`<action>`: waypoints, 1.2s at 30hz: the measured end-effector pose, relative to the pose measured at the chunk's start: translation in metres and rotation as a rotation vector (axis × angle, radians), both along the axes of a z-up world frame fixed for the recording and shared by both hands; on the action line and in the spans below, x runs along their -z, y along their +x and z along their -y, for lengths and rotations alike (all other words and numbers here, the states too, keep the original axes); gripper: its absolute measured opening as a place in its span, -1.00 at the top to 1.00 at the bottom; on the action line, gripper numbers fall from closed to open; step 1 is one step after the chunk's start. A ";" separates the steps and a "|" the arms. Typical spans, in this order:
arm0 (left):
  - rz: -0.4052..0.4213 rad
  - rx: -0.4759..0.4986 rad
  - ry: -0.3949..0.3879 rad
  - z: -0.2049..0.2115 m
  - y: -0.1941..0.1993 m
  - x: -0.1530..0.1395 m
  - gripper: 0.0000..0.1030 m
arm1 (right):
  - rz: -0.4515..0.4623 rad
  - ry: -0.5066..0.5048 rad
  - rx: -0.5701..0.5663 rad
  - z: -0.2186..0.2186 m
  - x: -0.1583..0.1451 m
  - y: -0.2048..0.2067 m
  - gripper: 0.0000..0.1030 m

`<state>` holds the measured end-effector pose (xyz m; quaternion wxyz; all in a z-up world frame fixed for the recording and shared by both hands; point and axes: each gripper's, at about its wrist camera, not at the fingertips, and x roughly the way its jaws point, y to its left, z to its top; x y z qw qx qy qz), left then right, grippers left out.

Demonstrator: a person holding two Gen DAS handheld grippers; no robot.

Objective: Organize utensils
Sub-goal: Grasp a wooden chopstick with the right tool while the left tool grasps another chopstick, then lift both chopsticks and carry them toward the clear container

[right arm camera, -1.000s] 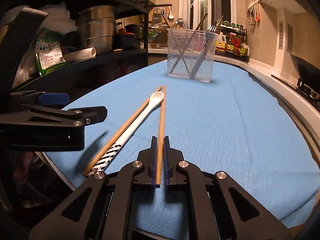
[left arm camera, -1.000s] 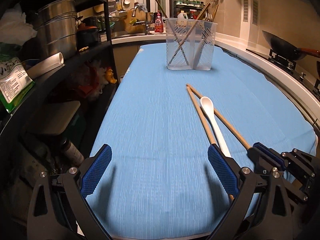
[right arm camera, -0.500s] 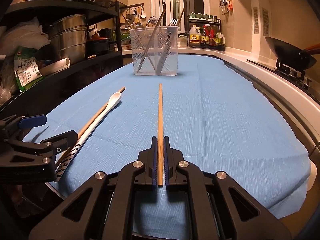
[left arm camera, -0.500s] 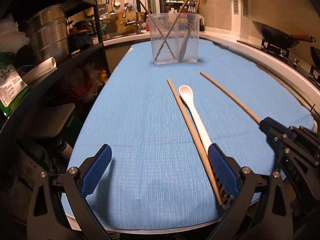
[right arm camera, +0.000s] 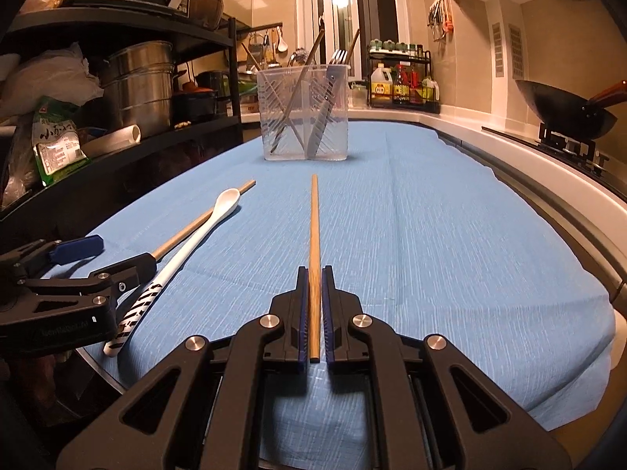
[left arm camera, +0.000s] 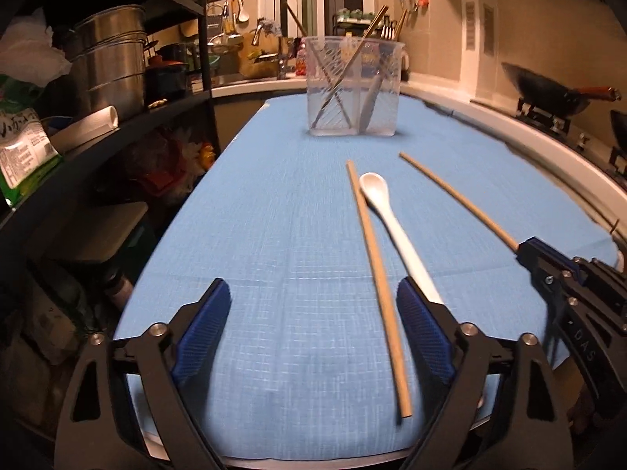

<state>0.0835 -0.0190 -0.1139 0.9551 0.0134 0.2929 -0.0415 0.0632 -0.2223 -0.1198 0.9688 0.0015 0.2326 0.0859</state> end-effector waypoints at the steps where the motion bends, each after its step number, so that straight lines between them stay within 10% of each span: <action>1: 0.019 0.006 -0.001 0.001 -0.002 0.001 -0.58 | 0.013 0.009 -0.004 0.001 0.001 -0.001 0.84; 10: 0.125 0.080 0.017 0.012 -0.018 0.007 -0.04 | 0.041 0.030 -0.002 0.006 0.002 -0.009 0.86; 13: 0.126 0.176 0.083 0.029 -0.024 0.006 0.80 | 0.026 0.054 -0.001 0.009 0.002 -0.008 0.89; 18: 0.065 0.197 0.072 0.028 -0.020 -0.007 0.88 | -0.029 0.041 -0.027 0.011 -0.006 -0.004 0.89; 36: 0.255 0.243 0.053 0.012 -0.020 -0.100 0.88 | 0.133 -0.005 -0.025 0.019 -0.089 -0.008 0.89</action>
